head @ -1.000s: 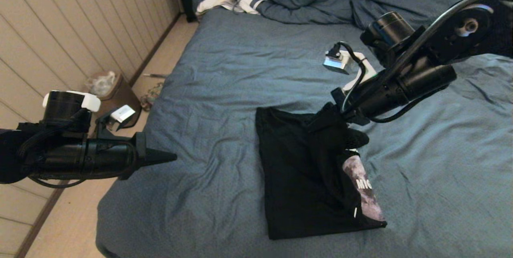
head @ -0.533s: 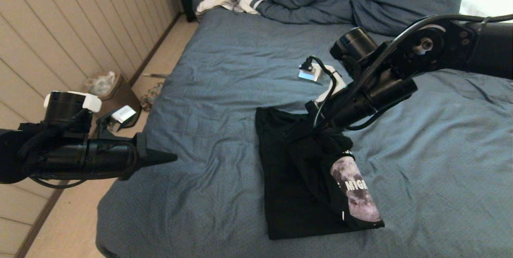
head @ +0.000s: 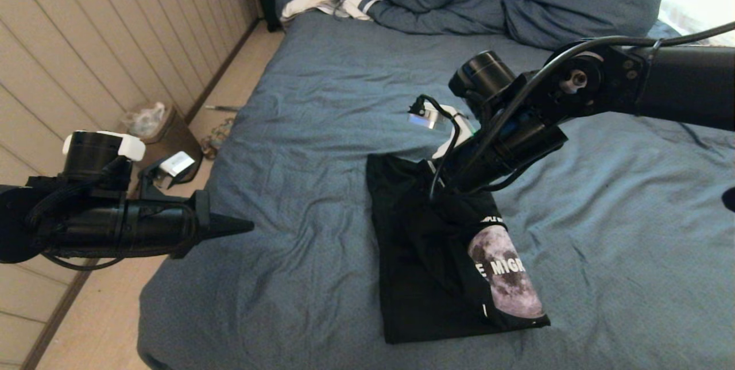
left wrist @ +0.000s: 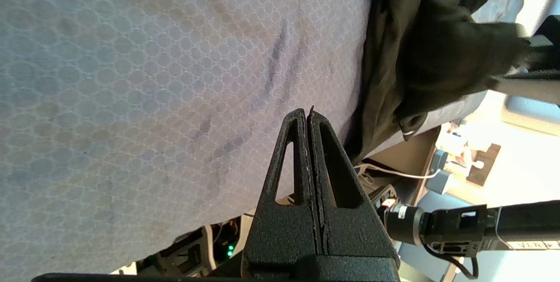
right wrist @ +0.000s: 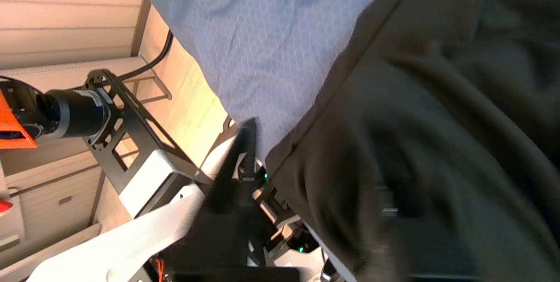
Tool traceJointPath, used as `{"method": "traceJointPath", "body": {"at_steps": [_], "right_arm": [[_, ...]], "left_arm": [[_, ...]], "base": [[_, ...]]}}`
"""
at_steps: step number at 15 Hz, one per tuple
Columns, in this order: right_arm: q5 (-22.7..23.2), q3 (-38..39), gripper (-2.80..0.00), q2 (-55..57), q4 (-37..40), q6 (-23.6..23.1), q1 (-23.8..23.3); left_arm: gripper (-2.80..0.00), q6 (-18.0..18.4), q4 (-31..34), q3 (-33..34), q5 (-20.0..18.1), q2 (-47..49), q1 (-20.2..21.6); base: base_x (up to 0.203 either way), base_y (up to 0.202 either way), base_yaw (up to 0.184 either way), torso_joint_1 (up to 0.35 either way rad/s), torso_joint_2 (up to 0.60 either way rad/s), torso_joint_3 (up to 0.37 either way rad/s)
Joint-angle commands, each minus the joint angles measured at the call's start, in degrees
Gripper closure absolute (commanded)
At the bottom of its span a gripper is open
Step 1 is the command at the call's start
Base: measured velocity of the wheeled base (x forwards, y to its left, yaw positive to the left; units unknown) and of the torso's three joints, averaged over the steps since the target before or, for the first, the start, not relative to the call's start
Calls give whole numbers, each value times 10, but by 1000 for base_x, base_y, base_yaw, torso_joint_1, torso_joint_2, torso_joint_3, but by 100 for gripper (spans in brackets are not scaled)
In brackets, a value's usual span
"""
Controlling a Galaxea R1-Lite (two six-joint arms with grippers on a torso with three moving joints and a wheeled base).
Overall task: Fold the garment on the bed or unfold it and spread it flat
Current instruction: Fold the black T-shirt
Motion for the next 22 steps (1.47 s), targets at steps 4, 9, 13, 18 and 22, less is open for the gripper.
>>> {"method": "traceJointPath", "body": {"at_steps": [4,9,13,18,22], "right_arm": [[3,0,-280,-21,-1,4,1],[-1,3,0,-84,3,10,-7],[-9,82,0,-144,3,12,-55],[-15,195,0,-152,-1,-4,-107],[-14,213,0,-133,0,2,-120]], "left_arm": [[0,-2,0,0,-3,1,0],[0,-2,0,0,-3,1,0],[0,-2,0,1,-5,0,0],[0,-2,0,6,-25,-2,0],[0,-2,0,5,-25,-8,0]], "base": [[0,0,0,0,0,0],[0,0,0,0,0,0],[0,0,0,0,0,0],[0,0,0,0,0,0],[0,0,0,0,0,0]]}}
